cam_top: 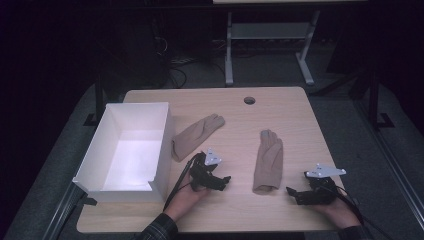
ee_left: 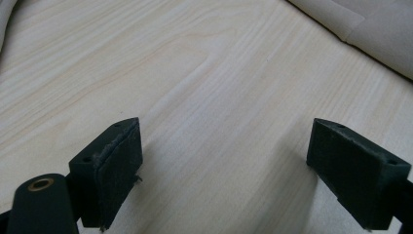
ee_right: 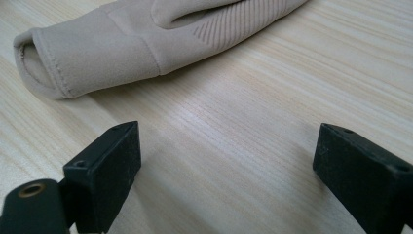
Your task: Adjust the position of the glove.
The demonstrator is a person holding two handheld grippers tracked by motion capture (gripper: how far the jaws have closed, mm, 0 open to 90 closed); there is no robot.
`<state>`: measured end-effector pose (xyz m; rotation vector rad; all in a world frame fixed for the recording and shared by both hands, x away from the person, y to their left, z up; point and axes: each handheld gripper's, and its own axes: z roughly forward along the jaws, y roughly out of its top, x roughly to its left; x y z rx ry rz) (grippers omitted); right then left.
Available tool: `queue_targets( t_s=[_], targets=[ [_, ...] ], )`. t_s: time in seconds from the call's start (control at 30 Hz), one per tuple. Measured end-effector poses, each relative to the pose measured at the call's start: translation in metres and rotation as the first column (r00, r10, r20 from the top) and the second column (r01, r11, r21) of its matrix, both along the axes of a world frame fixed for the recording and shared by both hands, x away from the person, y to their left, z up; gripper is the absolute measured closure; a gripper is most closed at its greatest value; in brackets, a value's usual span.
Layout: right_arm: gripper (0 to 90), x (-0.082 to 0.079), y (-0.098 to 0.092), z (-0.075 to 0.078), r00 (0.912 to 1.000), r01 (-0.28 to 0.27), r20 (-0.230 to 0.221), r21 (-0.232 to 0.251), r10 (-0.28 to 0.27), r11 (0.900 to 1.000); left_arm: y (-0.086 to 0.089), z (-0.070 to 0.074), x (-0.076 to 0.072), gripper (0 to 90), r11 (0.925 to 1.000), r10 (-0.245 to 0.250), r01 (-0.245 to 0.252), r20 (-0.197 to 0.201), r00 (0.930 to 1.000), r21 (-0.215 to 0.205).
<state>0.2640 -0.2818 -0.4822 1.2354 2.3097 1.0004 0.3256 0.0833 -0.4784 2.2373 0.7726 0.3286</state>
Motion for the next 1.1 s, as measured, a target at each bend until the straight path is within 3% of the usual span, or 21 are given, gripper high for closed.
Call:
queue_targets(
  t_s=[0.27,0.33,0.37,0.4,0.43,0.6,0.7,0.87,1.1],
  targets=[
    [14.9,0.004,0.000,0.004,0.9995,-0.010,-0.031,-0.017,0.009,1.000,0.003,0.000,-0.001,12.3,0.9997,-0.025,0.025,-0.002,0.9997,0.000],
    [23.1,0.005,0.001,0.007,0.9994,-0.018,-0.030,-0.027,0.017,0.999,0.005,0.000,-0.001,12.3,0.9993,-0.038,0.038,0.000,0.9993,0.000],
    [23.1,0.005,0.001,0.007,0.9994,-0.018,-0.030,-0.027,0.017,0.999,0.005,0.000,-0.001,12.3,0.9993,-0.038,0.038,0.000,0.9993,0.000],
    [29.9,0.006,0.003,0.010,0.9996,-0.024,-0.012,-0.031,0.024,0.999,0.006,0.000,-0.002,12.4,0.9991,-0.042,0.042,-0.002,0.9991,0.002],
    [29.9,0.006,0.003,0.010,0.9996,-0.024,-0.012,-0.031,0.024,0.999,0.007,0.000,-0.002,12.4,0.9988,-0.048,0.048,0.001,0.9988,0.001],
    [51.2,0.011,0.008,0.018,0.9990,-0.044,0.010,-0.023,0.044,0.999,0.011,0.001,-0.005,12.4,0.9963,-0.086,0.086,-0.007,0.9963,0.004],
    [67.7,0.018,0.010,0.022,0.9985,-0.055,0.004,-0.002,0.055,0.998,0.011,0.001,-0.006,12.4,0.9947,-0.102,0.102,-0.009,0.9948,0.009],
    [87.0,0.027,0.010,0.031,0.9971,-0.076,0.005,0.041,0.076,0.996,0.017,0.000,-0.008,12.4,0.9910,-0.134,0.134,0.002,0.9910,-0.001],
    [90.0,0.042,0.017,0.032,0.9929,-0.119,0.008,0.083,0.119,0.989,0.018,0.000,-0.009,12.4,0.9910,-0.134,0.134,0.001,0.9910,-0.005]
  ],
)
